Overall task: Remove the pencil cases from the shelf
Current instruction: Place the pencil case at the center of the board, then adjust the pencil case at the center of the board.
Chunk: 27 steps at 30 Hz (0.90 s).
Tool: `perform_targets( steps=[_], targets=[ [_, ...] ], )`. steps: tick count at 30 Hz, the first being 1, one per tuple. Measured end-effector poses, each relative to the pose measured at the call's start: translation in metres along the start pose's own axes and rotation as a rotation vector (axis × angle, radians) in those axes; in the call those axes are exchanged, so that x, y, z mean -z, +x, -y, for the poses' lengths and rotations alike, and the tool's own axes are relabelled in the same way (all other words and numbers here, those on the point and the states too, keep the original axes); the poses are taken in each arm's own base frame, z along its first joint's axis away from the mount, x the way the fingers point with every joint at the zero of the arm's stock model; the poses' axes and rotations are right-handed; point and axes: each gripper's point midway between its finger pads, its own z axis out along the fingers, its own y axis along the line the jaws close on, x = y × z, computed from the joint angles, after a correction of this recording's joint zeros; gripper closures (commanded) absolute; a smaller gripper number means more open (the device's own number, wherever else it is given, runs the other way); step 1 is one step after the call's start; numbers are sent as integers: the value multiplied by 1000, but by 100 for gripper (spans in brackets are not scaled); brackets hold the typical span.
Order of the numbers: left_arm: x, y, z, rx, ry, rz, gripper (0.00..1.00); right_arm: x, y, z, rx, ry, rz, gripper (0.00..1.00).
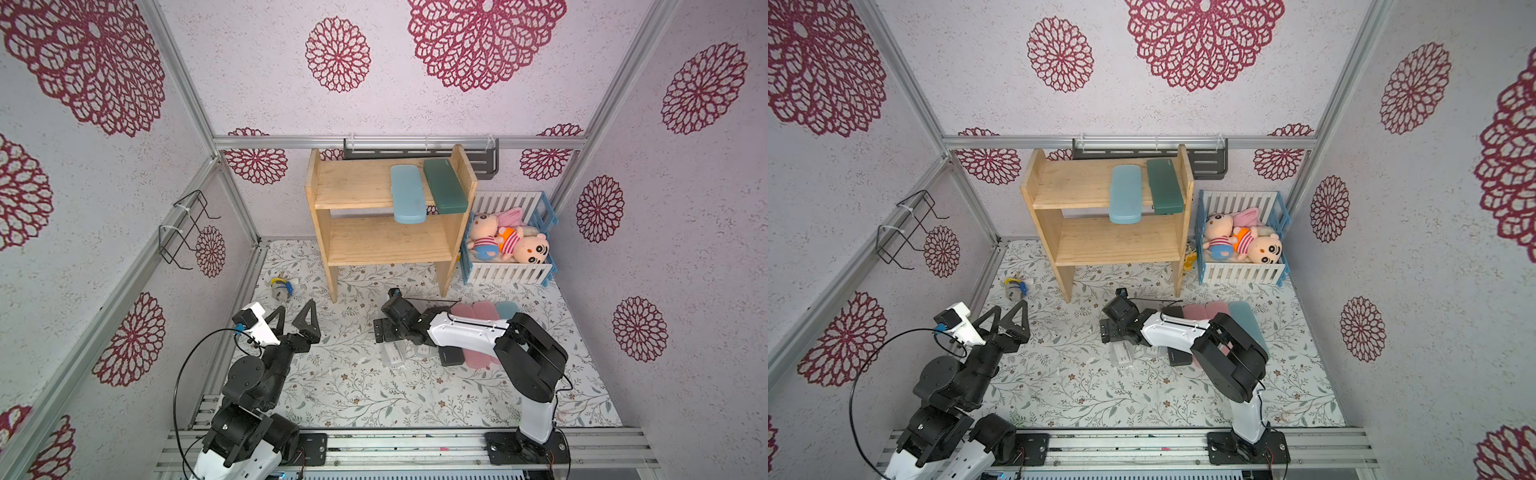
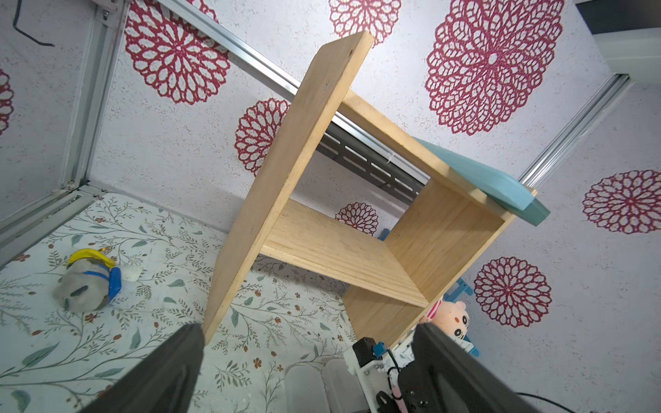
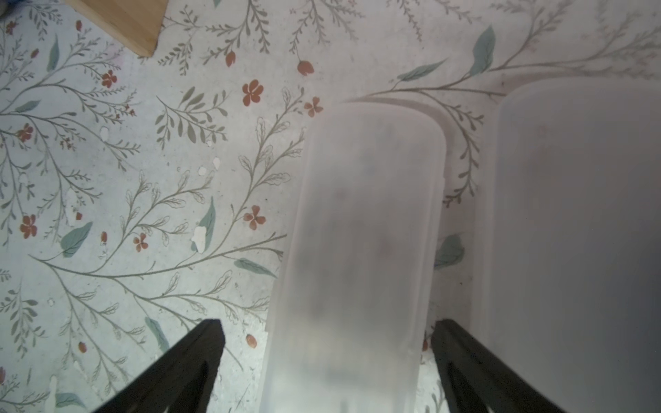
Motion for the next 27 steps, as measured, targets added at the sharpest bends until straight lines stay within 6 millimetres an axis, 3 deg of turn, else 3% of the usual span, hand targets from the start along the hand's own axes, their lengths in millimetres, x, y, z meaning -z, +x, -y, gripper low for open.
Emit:
perform_targets(
  steps=[3, 8, 11, 13, 19, 27],
  targets=[
    [-2, -8, 5, 18, -1, 0, 3, 8, -12, -15, 9, -48, 50, 1],
    [-6, -28, 20, 49, 10, 15, 3, 18, -32, -66, 25, -227, 117, 1],
    [-7, -39, 28, 72, 29, 27, 3, 11, -47, -97, 30, -311, 141, 1],
    [-9, -44, 34, 88, 43, 33, 3, -1, -50, -106, 26, -337, 142, 1],
    [-19, -53, 53, 123, 96, 21, 3, -36, -28, -92, 14, -285, 67, 1],
    [-35, -38, 58, 147, 105, -39, 3, -49, -23, -63, -16, -222, 39, 1]
  ],
)
